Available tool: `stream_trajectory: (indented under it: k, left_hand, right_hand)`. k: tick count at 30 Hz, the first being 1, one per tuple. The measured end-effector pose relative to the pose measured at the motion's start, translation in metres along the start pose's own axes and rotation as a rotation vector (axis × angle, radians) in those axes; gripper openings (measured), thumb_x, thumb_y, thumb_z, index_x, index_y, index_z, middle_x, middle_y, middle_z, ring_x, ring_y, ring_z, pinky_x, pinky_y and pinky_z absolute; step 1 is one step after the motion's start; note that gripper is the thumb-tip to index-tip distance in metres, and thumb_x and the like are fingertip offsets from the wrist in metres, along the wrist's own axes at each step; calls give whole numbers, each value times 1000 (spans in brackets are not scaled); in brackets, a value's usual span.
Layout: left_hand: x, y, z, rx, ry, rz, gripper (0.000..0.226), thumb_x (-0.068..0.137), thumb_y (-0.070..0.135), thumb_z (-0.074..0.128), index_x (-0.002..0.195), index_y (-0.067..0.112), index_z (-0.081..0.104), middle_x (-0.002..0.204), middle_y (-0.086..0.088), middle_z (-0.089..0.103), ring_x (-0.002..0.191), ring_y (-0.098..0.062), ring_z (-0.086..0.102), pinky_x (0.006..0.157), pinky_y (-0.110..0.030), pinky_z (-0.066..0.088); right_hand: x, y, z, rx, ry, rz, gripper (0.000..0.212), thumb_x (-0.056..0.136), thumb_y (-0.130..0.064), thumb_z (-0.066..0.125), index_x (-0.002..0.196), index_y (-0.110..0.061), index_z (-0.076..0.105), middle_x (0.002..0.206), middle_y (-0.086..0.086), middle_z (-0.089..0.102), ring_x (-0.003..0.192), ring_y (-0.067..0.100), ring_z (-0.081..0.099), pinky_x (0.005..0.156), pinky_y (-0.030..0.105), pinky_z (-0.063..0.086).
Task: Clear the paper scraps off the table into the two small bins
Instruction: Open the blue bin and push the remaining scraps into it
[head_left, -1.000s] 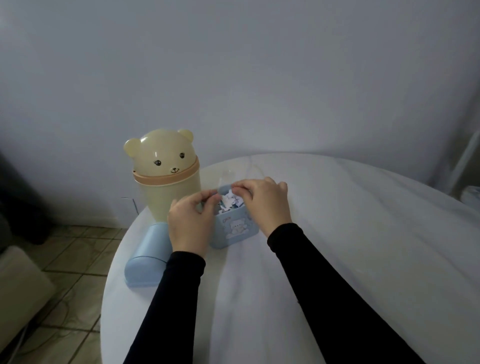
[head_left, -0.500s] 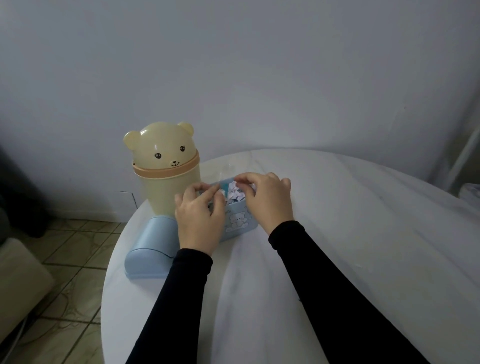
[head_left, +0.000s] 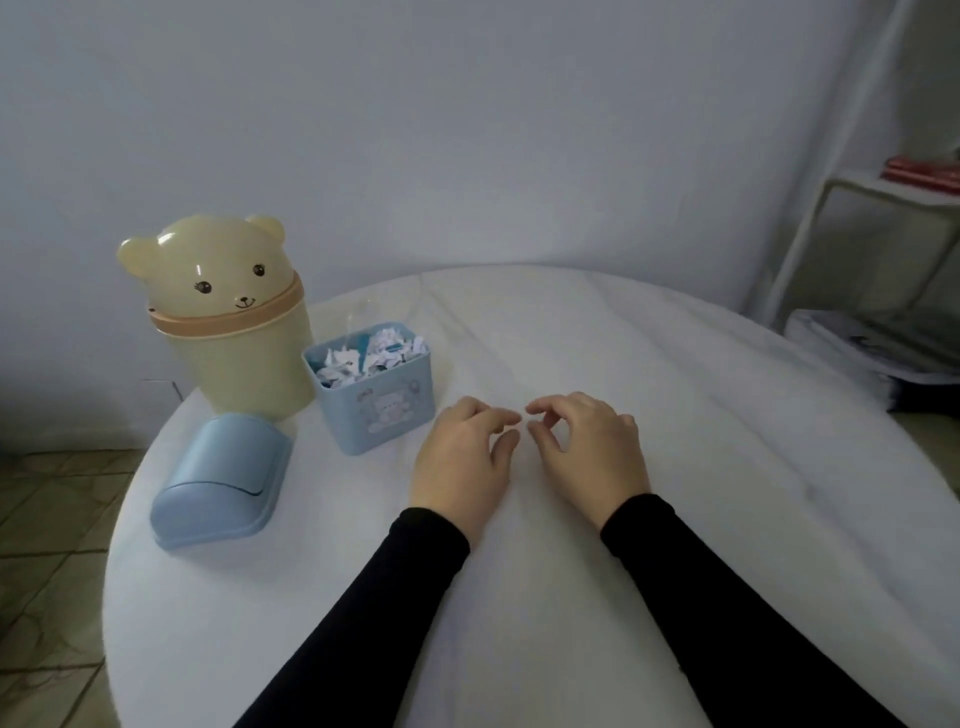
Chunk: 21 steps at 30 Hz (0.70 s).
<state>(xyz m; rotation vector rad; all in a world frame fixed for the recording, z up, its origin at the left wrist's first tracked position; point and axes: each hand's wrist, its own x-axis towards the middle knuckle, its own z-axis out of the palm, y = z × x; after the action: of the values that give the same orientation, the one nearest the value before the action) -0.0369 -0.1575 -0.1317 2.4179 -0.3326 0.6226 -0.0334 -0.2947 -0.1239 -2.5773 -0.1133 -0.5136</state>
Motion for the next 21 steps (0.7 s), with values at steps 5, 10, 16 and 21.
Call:
stream_trajectory:
  k: [5, 10, 16, 21]
  left_hand:
    - [-8, 8, 14, 48, -116, -136, 29, 92, 20, 54, 119, 18, 65, 109, -4, 58, 105, -22, 55, 91, -31, 42]
    - [-12, 10, 12, 154, -104, -245, 29, 93, 29, 52, 115, 13, 63, 112, -6, 56, 105, -26, 53, 89, -34, 44]
    - [-12, 16, 12, 70, -83, -295, 20, 91, 25, 55, 102, 17, 71, 101, -4, 60, 96, -21, 57, 77, -21, 35]
    - [-9, 12, 14, 38, -105, -298, 14, 90, 20, 57, 91, 15, 70, 94, -5, 65, 89, -19, 56, 74, -19, 32]
  right_hand:
    - [-15, 31, -29, -125, -62, 168, 28, 92, -27, 52, 119, -33, 59, 109, -7, 57, 106, 17, 54, 88, 33, 37]
    - [-30, 41, -36, -180, -108, 318, 43, 90, -33, 52, 132, -27, 50, 124, -1, 52, 115, 20, 51, 92, 33, 38]
    - [-30, 47, -34, -190, -95, 392, 27, 93, -34, 52, 116, -24, 63, 118, -3, 62, 113, 21, 54, 89, 32, 36]
    - [-28, 50, -35, -190, -37, 359, 16, 93, -21, 53, 89, -28, 67, 97, -9, 69, 99, 19, 58, 77, 31, 28]
